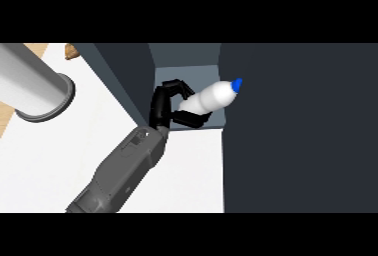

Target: Pick up the bottled water, place it into the cabinet and close the cabinet

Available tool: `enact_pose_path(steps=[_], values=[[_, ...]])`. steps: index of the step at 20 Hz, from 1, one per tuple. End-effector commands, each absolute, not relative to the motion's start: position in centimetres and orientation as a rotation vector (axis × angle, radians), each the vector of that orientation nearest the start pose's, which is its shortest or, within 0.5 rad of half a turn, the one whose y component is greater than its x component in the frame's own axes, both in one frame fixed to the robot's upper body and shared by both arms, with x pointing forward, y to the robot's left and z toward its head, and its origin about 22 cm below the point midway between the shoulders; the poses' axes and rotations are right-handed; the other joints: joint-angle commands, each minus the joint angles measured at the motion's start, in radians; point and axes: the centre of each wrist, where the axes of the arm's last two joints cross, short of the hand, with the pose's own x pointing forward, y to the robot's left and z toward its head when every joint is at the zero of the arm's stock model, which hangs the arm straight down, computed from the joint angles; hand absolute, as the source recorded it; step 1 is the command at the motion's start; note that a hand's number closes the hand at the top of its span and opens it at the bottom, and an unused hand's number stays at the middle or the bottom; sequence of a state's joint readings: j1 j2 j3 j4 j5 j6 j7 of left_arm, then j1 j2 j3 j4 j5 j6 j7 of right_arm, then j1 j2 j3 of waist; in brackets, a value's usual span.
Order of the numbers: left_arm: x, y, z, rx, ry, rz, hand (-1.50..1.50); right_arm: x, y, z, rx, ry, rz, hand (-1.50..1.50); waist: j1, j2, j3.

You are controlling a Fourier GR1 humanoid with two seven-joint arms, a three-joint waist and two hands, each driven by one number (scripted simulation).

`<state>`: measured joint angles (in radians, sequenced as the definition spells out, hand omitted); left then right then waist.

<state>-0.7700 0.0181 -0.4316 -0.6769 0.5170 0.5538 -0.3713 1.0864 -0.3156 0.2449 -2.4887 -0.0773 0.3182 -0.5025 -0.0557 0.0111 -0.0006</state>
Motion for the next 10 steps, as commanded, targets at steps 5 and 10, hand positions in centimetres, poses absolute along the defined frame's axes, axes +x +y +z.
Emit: enact_pose_path(steps=[5, 10], values=[[39.7, 7.9, 1.3, 0.298, -1.624, 0.042, 1.50, 1.8, -25.2, 12.5, 0.332, -1.925, 0.205, -1.50, -0.010, 0.003, 0.000], [41.0, 8.9, 1.2, 0.597, -1.663, -0.082, 1.50, 1.6, -25.6, 11.5, 0.324, -1.927, 0.217, -1.50, -0.014, 0.004, 0.002]])
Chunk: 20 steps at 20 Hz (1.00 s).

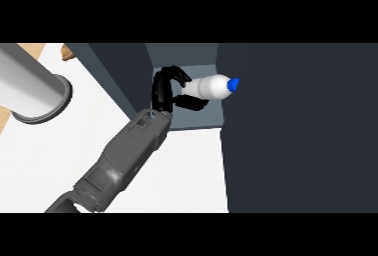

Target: Pick up the bottled water, place it into the cabinet and close the cabinet

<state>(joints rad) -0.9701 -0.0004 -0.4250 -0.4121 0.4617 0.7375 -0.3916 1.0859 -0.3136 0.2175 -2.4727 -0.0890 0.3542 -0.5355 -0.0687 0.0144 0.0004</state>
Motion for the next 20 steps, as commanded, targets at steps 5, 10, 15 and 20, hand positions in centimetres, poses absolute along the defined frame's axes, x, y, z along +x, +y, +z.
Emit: enact_pose_path(steps=[5, 10, 15, 20], values=[[42.2, 8.7, 2.7, 0.663, -1.629, -0.080, -1.50, 1.9, -25.6, 11.7, 0.359, -1.928, 0.219, -1.50, -0.013, 0.013, -0.001], [43.3, 10.0, 4.2, 0.648, -1.711, -0.065, -1.50, 1.9, -25.8, 11.9, 0.364, -1.949, 0.235, -1.50, -0.014, 0.013, -0.002], [43.1, 7.4, 6.6, 0.399, -1.897, 0.128, 1.50, 1.7, -26.0, 11.7, 0.355, -1.930, 0.238, -1.50, 0.009, 0.010, -0.004], [42.2, 8.0, 4.9, 0.103, -1.971, 0.130, 1.50, 1.7, -25.5, 11.6, 0.377, -1.942, 0.252, -1.50, 0.002, 0.003, -0.003]])
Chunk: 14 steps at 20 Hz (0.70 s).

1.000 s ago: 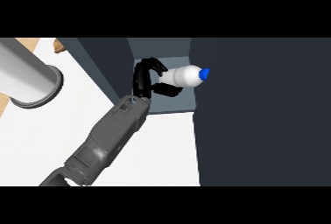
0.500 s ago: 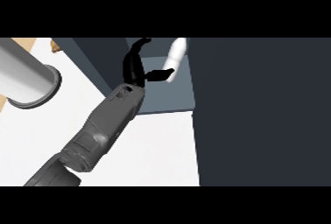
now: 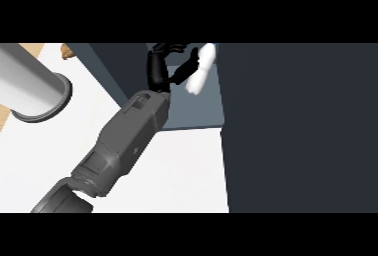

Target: Pick up the bottled water, place it into the cabinet and close the cabinet

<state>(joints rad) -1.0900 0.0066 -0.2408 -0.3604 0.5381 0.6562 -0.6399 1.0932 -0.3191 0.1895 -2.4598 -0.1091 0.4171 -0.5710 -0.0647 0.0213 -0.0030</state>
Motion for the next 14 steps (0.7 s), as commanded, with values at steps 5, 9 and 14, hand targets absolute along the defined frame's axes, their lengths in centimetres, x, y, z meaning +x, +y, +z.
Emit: enact_pose_path(steps=[5, 9, 14], values=[[41.8, 7.5, 4.9, 0.051, -1.966, 0.130, 1.50, 1.5, -25.0, 12.5, 0.373, -1.938, 0.253, -1.50, 0.008, -0.017, 0.002], [40.7, 6.7, 4.8, -0.028, -1.943, 0.157, 1.50, 1.9, -25.0, 13.8, 0.374, -1.945, 0.283, -1.50, 0.019, -0.019, 0.002], [38.2, 5.0, 4.4, -0.341, -1.866, 0.083, 1.50, 2.1, -24.1, 13.5, 0.357, -1.940, 0.273, -1.50, 0.030, -0.023, 0.000]])
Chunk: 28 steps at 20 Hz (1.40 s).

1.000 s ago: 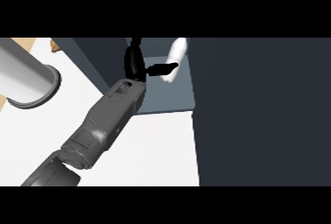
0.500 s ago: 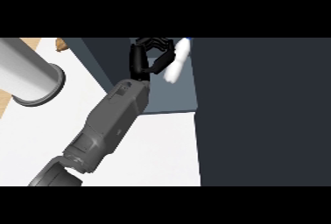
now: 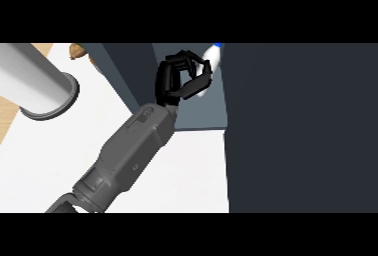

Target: Pick up the bottled water, place it into the cabinet and close the cabinet

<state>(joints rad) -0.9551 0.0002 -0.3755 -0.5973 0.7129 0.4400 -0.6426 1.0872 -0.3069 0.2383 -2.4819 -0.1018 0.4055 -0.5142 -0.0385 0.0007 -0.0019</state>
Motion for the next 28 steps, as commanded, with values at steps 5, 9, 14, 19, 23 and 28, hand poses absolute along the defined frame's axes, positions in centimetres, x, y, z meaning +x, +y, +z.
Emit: enact_pose_path(steps=[5, 9, 14, 19, 23, 28], values=[[32.7, 4.1, 1.8, -0.495, -1.786, 0.101, -1.50, 1.7, -24.3, 13.5, 0.319, -1.936, 0.260, -1.50, 0.039, -0.014, 0.000], [27.5, 3.8, -0.9, -0.578, -1.732, 0.095, -1.50, 1.4, -23.8, 14.0, 0.295, -1.943, 0.246, -1.50, 0.050, -0.015, 0.000], [23.5, 7.9, -1.8, -0.489, -1.761, 0.151, -1.50, 1.0, -23.2, 14.1, 0.288, -1.943, 0.258, -1.50, 0.056, -0.016, 0.000], [18.3, 12.1, -2.8, -0.431, -1.757, 0.218, -1.50, 1.0, -23.4, 14.5, 0.290, -1.937, 0.301, -1.50, 0.076, -0.013, 0.000], [15.5, 14.5, -3.7, -0.439, -1.744, 0.216, -1.50, 1.3, -23.4, 14.4, 0.460, -1.832, 0.540, 1.50, 0.086, -0.013, -0.003], [13.5, 19.1, -4.3, -0.450, -1.775, 0.167, -1.50, 2.6, -23.7, 15.1, 0.565, -1.810, 0.827, 1.50, 0.093, -0.018, -0.007]])
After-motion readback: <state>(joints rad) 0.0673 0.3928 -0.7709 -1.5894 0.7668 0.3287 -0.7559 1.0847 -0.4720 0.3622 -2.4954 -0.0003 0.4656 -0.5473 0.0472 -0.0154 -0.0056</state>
